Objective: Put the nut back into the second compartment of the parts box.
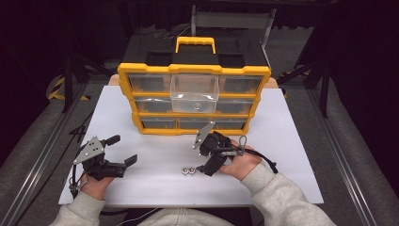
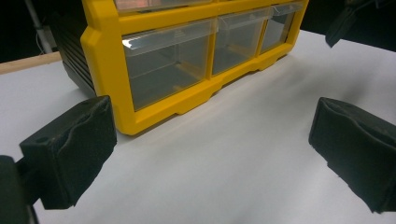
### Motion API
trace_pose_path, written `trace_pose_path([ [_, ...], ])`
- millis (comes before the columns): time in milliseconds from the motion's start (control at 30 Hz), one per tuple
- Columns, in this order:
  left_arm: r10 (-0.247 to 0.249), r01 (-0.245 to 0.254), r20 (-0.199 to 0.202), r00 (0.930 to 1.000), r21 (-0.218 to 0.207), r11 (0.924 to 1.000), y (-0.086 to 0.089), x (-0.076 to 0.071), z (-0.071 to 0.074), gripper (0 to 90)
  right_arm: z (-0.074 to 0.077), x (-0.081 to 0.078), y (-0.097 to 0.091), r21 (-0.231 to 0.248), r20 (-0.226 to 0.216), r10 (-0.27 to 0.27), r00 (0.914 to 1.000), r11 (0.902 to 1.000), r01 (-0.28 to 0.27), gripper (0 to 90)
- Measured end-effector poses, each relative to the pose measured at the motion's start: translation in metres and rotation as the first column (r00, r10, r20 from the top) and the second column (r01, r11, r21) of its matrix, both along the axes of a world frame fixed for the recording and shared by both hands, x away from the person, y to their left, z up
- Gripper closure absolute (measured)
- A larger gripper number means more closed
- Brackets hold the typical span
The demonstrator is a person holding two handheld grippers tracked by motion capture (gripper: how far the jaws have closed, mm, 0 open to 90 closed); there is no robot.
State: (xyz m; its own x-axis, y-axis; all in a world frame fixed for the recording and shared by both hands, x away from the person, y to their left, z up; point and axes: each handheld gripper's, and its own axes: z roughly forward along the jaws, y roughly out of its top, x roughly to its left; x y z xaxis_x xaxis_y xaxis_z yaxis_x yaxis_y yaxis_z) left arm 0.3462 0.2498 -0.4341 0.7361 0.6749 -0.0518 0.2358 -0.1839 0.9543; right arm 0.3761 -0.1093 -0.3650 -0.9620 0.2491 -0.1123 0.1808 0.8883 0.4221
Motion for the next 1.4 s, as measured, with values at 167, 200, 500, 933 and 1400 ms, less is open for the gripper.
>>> trace_pose_path([
  [167,-0.001,0.001,-0.001,1.0,0.0,1.0,0.0,0.0,0.0,1.6,-0.015,0.001,0.008,-0.019,-0.013,0.0,0.9999,0.9998,0.0,18.7],
  [200,-0.001,0.001,0.0,1.0,-0.001,1.0,0.0,0.0,0.0,1.6,-0.018,0.001,0.01,-0.021,-0.018,0.001,0.9998,0.9998,-0.001,18.6],
  [500,-0.001,0.001,0.0,1.0,-0.001,1.0,0.0,0.0,0.0,1.6,-0.04,0.0,0.022,-0.036,-0.057,0.011,0.9983,0.9993,-0.013,23.6],
  [933,-0.001,0.001,-0.002,1.0,-0.001,1.0,0.0,0.001,0.0,1.6,-0.059,0.0,0.035,-0.058,-0.103,0.058,0.993,0.9962,-0.064,55.8],
  [1400,-0.001,0.001,-0.001,1.0,-0.001,1.0,0.0,0.0,0.0,1.6,-0.062,0.007,0.04,-0.103,-0.116,0.054,0.9918,0.9924,-0.066,68.3],
])
